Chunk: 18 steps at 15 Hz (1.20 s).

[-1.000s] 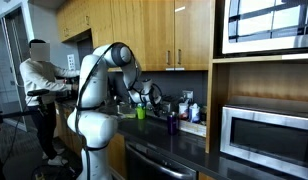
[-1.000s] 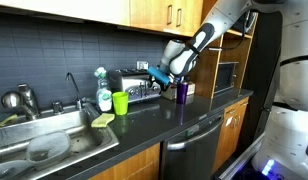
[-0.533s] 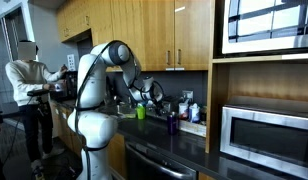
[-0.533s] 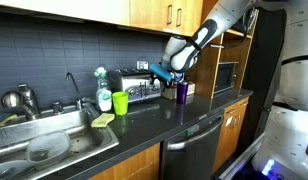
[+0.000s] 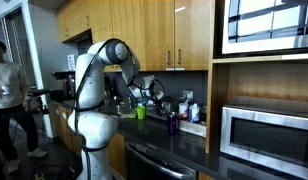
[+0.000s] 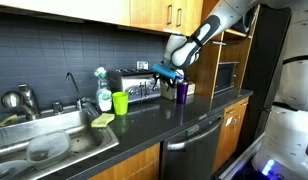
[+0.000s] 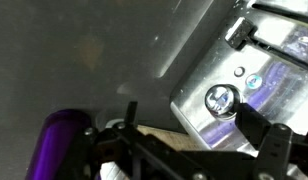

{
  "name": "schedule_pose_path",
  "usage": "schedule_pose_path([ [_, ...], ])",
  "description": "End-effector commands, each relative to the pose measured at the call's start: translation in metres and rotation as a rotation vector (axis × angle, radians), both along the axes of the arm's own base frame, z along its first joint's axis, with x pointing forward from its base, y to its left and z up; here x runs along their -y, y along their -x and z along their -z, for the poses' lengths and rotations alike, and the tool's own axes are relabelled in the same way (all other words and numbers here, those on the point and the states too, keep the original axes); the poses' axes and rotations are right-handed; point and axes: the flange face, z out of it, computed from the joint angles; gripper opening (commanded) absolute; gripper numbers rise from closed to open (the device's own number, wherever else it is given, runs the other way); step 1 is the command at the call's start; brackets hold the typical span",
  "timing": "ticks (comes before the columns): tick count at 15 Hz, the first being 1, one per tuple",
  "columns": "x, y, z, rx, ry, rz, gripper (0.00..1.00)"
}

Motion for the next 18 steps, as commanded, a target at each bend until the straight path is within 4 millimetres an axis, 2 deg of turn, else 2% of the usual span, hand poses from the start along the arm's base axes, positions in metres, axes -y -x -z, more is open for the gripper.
schedule_pose_path([
  [1, 0.005, 0.017, -0.015, -0.068, 0.027, -0.068, 1.00],
  [8, 0.007, 0.044, -0.032, -0.220, 0.074, -0.228, 1.00],
  [14, 0.001, 0.076, -0.046, -0.350, 0.082, -0.488, 1.00],
  [18, 0.014, 0.094, -0.059, -0.449, 0.085, -0.667, 1.00],
])
